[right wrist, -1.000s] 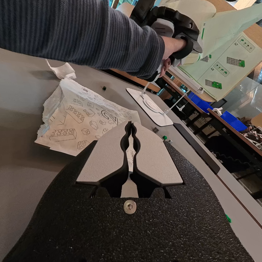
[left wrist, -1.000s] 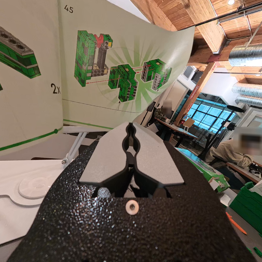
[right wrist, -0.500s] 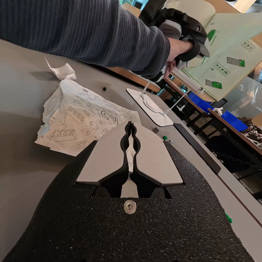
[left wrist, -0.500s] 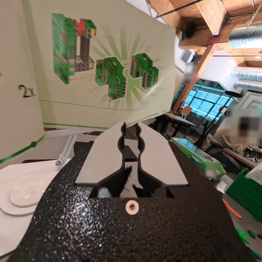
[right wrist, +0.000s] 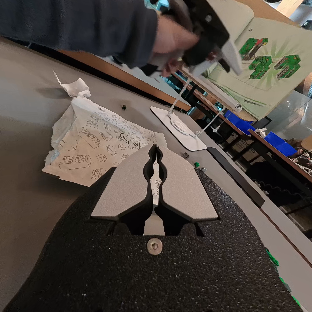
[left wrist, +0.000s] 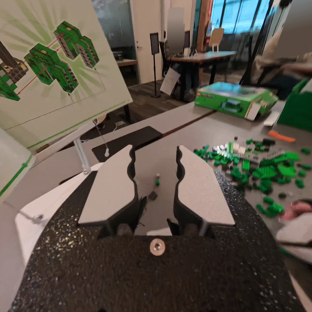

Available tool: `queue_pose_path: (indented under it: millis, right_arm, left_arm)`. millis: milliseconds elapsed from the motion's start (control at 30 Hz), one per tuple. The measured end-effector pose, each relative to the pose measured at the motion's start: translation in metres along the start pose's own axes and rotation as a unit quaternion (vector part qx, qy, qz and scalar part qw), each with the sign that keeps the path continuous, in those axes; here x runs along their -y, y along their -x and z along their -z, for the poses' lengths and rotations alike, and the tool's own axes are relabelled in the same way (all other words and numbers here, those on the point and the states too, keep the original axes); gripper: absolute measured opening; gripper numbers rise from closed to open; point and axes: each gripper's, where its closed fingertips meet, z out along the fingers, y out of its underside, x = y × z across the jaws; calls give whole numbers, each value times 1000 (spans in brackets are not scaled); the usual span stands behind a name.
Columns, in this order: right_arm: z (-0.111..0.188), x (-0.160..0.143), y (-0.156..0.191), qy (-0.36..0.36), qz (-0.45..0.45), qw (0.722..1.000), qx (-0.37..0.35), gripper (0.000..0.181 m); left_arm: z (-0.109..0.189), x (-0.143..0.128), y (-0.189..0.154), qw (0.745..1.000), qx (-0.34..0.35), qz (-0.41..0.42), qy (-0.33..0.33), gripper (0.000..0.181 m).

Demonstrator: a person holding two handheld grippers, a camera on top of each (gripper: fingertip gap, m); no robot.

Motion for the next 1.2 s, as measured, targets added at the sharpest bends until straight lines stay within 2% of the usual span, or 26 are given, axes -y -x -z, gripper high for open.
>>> queue_pose_path:
  millis: [167, 267, 400, 467, 567, 667, 767, 867, 933, 1000, 1100, 1200]
  right_arm:
    - [0, 0, 1, 0, 2, 1000, 1, 0]
    - [0, 0, 1, 1, 4, 1000, 0, 0]
    - [-1, -1, 1, 5, 12, 1000, -3, 0]
    - [0, -1, 1, 6, 13, 1000, -4, 0]
    - [0, -1, 1, 7, 15, 1000, -4, 0]
    - [0, -1, 3, 7, 21, 1000, -4, 0]
    - [0, -1, 3, 7, 22, 1000, -4, 0]
    - [0, -1, 2, 6, 19, 1000, -3, 0]
    - [0, 0, 3, 5, 19, 1000, -2, 0]
    - [0, 0, 3, 4, 16, 1000, -2, 0]
    - [0, 0, 2, 1, 9, 1000, 0, 0]
    - [0, 1, 2, -2, 5, 1000, 3, 0]
  left_arm:
    - [53, -39, -14, 990, 40, -111, 72, 43]
    - [78, -61, -32, 981, 39, -163, 102, 43]
    - [104, -92, -48, 955, 37, -244, 166, 43]
    - [115, -105, -48, 939, 46, -277, 200, 42]
    - [129, -106, -27, 927, 110, -284, 219, 36]
    - [131, -89, -8, 949, 149, -211, 178, 33]
    - [118, -62, -4, 983, 126, -102, 87, 37]
    - [104, -39, 17, 987, 153, -40, 14, 37]
    - [97, -25, 40, 981, 187, 18, -46, 37]
    - [88, -18, 60, 969, 193, 118, -104, 40]
    - [66, -13, 77, 933, 131, 285, -174, 49]
    - [49, -18, 94, 891, 106, 382, -223, 52]
